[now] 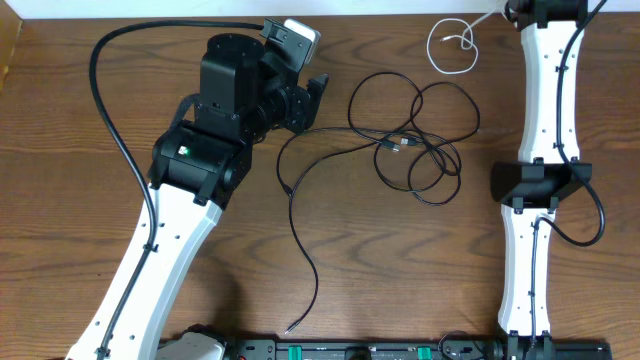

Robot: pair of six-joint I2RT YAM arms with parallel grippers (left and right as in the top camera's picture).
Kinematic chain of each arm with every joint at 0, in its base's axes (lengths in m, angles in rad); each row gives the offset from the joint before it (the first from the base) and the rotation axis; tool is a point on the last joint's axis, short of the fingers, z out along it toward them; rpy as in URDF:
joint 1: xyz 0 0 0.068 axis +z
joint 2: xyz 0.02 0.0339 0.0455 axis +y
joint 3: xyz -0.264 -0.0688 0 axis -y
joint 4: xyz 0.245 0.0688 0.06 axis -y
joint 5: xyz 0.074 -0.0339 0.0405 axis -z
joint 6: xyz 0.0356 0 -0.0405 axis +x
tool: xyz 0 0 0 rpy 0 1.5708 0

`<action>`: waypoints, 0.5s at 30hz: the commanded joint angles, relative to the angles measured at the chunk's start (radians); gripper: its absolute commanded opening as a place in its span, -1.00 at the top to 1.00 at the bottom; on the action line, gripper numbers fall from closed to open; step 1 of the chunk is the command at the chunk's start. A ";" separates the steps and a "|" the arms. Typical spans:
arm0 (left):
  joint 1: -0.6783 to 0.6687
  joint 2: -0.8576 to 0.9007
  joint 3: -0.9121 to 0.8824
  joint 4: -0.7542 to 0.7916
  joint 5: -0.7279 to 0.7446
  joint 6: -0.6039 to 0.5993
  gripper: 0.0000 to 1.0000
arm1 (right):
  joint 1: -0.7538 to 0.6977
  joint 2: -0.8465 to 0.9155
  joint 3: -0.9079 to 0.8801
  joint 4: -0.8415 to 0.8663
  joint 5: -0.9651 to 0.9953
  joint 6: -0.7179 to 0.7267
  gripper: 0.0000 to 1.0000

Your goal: Untangle cables

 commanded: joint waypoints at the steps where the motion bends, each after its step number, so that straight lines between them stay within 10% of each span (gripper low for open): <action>1: 0.003 0.000 0.005 -0.002 0.004 0.018 -0.24 | -0.048 0.064 0.010 -0.025 0.040 -0.018 0.99; 15: 0.003 0.000 0.005 -0.005 -0.017 0.021 -0.24 | -0.129 0.212 0.009 -0.123 0.120 0.037 0.98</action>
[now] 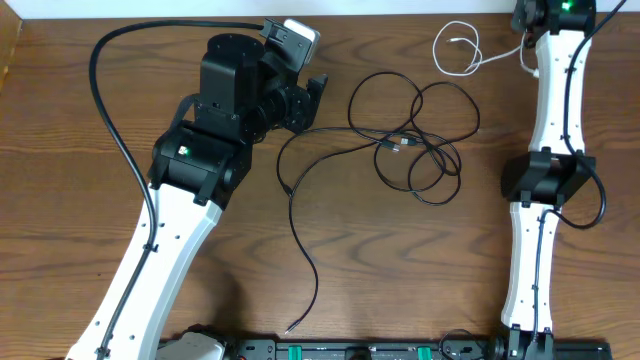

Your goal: Untangle cables

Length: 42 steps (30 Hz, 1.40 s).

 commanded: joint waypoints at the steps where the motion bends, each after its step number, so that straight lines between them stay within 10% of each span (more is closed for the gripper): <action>1: 0.003 0.000 0.005 -0.004 -0.010 0.016 -0.24 | -0.016 0.041 0.009 -0.019 0.074 0.032 0.99; 42: 0.003 0.068 0.005 0.012 -0.001 0.016 -0.24 | -0.438 0.036 0.010 -0.371 0.150 0.204 0.98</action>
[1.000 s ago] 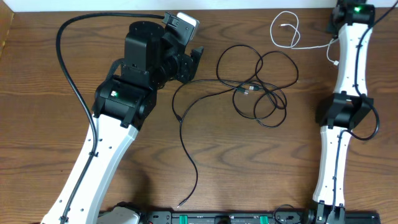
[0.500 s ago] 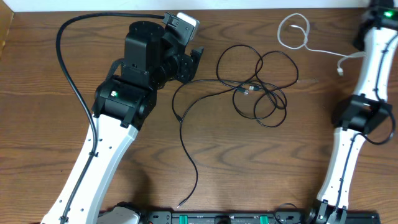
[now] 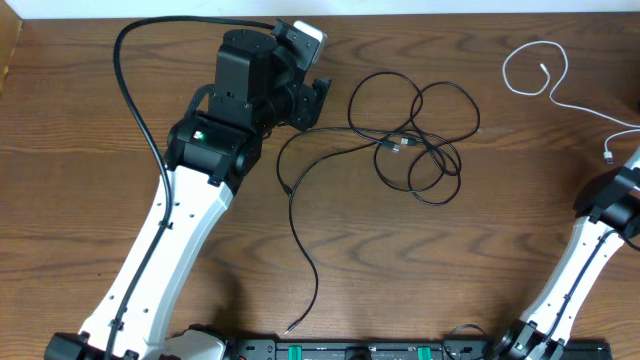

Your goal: Untangle cables

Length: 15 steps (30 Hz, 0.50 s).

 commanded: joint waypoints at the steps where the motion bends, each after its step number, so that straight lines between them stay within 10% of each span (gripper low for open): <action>1: 0.003 0.000 0.005 0.006 -0.002 0.005 -0.24 | 0.023 -0.016 0.010 0.001 -0.020 0.016 0.98; 15: 0.003 0.000 0.005 -0.002 -0.002 0.005 -0.25 | 0.131 -0.016 0.010 0.227 -0.410 -0.221 0.98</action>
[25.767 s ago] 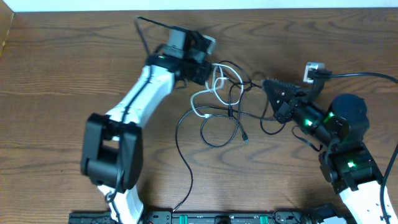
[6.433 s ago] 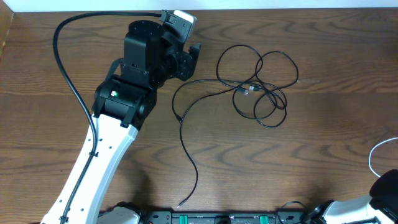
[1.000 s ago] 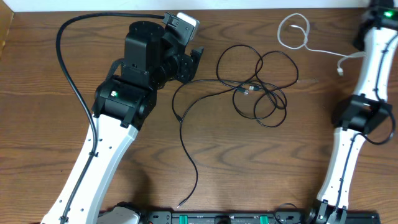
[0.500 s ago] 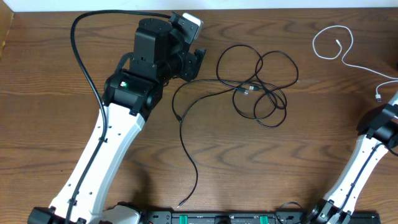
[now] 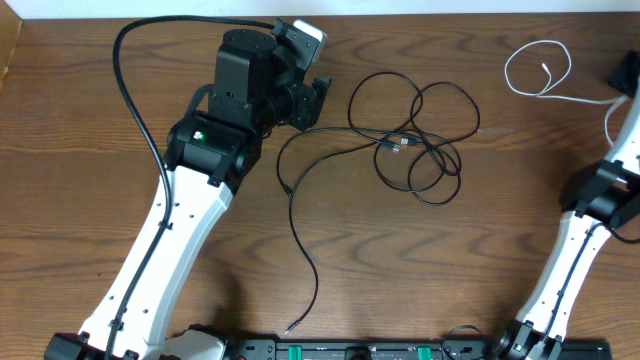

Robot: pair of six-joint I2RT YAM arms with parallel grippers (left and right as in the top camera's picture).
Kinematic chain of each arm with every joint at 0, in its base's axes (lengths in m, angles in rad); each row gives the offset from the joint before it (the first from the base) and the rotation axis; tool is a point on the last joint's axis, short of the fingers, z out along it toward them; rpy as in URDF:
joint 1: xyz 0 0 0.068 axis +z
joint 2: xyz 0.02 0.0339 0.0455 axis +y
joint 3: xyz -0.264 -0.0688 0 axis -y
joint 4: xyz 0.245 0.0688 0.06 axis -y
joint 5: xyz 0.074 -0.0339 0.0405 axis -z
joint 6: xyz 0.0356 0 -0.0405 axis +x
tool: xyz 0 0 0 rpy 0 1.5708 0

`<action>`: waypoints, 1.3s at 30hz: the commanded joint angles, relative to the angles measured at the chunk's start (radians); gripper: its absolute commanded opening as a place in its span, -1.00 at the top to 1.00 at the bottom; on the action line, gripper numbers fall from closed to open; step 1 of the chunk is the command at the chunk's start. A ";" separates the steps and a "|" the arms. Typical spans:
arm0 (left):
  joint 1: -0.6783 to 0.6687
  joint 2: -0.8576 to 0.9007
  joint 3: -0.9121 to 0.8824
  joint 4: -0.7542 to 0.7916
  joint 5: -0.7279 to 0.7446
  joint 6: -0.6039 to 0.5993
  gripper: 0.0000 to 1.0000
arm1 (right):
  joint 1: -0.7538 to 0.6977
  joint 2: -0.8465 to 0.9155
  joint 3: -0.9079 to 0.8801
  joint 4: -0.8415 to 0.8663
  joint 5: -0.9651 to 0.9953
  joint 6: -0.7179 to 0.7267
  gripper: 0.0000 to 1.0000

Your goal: Untangle cables

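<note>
A tangle of black cable [image 5: 415, 140] lies in overlapping loops at the table's middle. One long tail [image 5: 300, 240] runs from it down to the front edge. My left gripper [image 5: 320, 100] hovers just left of the loops, above the strand that leads into them; its jaws are too dark to read. A white cable [image 5: 535, 70] lies in a loop at the back right. Its strand runs to my right gripper [image 5: 626, 78], which is cut off by the right edge. I cannot tell whether that gripper holds it.
The left arm [image 5: 190, 210] crosses the table's left half diagonally, with its own thick black lead arching over the back left. The right arm's elbow [image 5: 605, 195] stands at the right edge. A black rail [image 5: 350, 352] runs along the front edge.
My right gripper, out of view before, now shows at the right edge beside the white cable's strand. The strand's end has shifted slightly. Left arm and black tangle are unchanged.
The white cable first lay coiled at the back, right of the tangle, with my right arm reaching toward it. It then sat slightly further right, and later far right as an open loop. My left arm shifted a little toward the back. The black tangle never moved.
</note>
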 commanded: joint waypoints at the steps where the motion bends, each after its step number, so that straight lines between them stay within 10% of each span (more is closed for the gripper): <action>1: 0.003 0.000 0.005 -0.008 -0.002 0.005 -0.24 | 0.034 -0.016 0.010 0.054 -0.153 -0.086 0.98; 39: 0.002 -0.019 0.005 -0.058 -0.002 -0.021 -0.24 | 0.054 -0.016 -0.005 0.303 -0.315 -0.196 0.98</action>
